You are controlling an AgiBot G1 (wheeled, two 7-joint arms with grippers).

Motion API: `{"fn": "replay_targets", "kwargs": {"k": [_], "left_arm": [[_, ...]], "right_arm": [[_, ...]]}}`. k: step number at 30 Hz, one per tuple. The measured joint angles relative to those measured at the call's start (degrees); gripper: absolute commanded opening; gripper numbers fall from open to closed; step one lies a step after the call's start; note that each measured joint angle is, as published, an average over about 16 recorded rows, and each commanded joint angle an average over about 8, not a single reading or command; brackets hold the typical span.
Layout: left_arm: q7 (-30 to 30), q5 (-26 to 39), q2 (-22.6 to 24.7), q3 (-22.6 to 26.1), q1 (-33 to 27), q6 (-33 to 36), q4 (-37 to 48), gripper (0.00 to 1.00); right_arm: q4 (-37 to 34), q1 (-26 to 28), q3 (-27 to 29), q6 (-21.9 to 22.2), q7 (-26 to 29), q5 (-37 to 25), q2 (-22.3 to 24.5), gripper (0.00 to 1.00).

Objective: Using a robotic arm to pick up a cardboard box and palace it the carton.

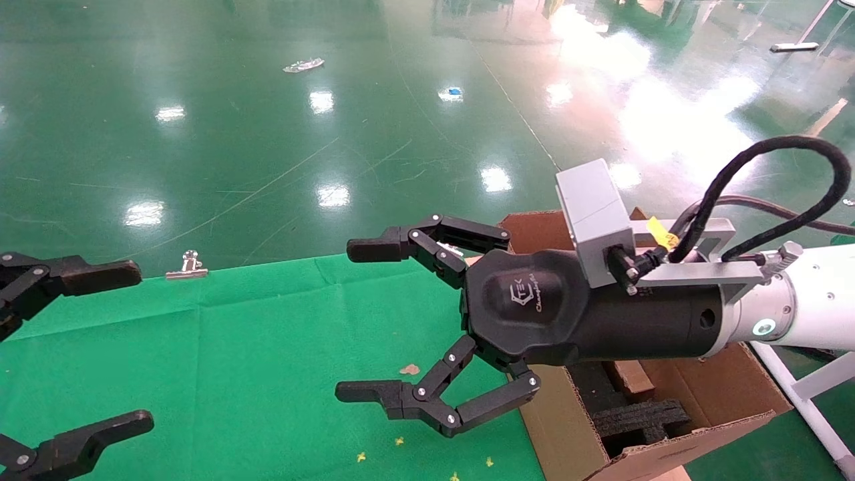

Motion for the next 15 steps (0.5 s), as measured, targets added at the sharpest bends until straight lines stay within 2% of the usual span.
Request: {"fn": "replay_targets", "kwargs": {"k": [15], "left_arm": [[0.0, 0.0, 0.0, 0.0, 0.0, 0.0, 0.0, 1.00]], "right_arm": [[-0.3, 0.5, -0.6, 0.2, 0.1, -0.3, 0.0, 1.00]]}}
